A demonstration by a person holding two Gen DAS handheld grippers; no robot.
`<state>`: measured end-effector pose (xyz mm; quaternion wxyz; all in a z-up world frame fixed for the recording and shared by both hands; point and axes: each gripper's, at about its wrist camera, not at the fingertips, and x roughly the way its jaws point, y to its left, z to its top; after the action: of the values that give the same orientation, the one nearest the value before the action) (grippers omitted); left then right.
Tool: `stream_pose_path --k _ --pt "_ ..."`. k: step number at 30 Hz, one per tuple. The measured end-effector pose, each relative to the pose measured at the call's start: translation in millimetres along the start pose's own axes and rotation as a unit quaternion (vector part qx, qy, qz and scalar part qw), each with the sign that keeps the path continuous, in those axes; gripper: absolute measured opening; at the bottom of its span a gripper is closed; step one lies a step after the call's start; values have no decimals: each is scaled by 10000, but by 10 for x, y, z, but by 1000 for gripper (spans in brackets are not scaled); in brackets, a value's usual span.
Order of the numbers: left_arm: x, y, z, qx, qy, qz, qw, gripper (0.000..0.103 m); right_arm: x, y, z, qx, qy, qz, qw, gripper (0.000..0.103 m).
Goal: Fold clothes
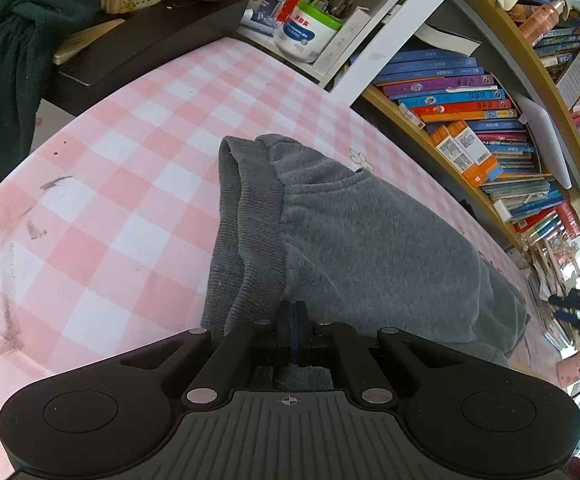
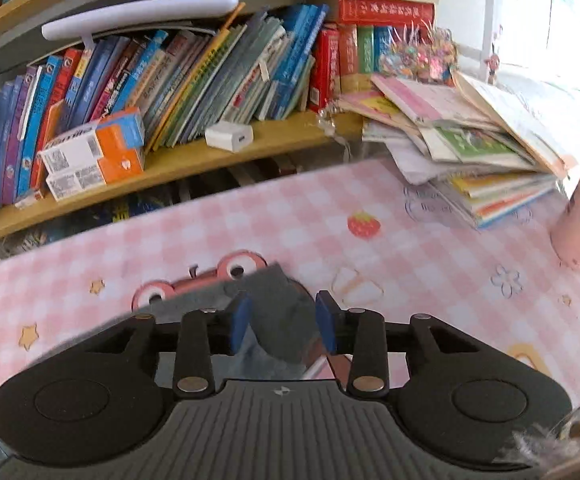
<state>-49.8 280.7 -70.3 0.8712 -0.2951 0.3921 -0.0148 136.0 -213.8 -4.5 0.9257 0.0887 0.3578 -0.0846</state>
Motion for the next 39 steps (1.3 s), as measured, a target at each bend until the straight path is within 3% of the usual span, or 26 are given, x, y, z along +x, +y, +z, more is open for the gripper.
stream_pose_path --k 11,13,15,16,17,20,22,25,26,27,29,33,35,39 --pt "11 -4 2 -10 -14 -17 10000 4 377 23 -193 342 731 122 9967 47" --pt "12 -4 2 -3 -12 -12 10000 4 467 78 -217 260 895 64 9956 41" --pt "12 -7 1 7 -9 -4 10000 4 529 137 -213 84 983 78 9951 13" --pt "12 -8 0 12 -7 0 10000 4 533 167 -191 -16 986 135 9950 11" --pt "13 -9 0 17 -6 4 10000 4 499 189 -153 -86 895 152 9958 8" --pt "13 -13 -2 31 -2 16 10000 4 166 192 -21 -65 -121 -42 9999 8" --pt "16 -6 -3 26 -5 6 10000 4 5 148 12 40 -477 -218 9986 8" --pt "17 12 -1 -25 -10 -31 10000 4 93 72 -79 -197 -34 -576 9981 12" --pt "17 15 0 -36 -10 -40 10000 4 169 39 -123 -303 237 -748 9965 17" --pt "18 16 0 -45 -9 -47 10000 4 237 -9 -164 -338 488 -929 9939 30" --pt "19 16 3 -59 -6 -59 10000 4 231 -93 -212 -202 526 -1037 9930 39" --pt "36 5 15 -49 1 -62 10000 4 64 71 -146 -510 102 -532 9972 43" --pt "44 -12 18 -7 3 -35 10000 4 18 284 -107 -949 70 21 9955 43" --pt "46 -17 13 -4 -1 -32 10000 4 53 759 -135 -1751 460 1233 9757 41"
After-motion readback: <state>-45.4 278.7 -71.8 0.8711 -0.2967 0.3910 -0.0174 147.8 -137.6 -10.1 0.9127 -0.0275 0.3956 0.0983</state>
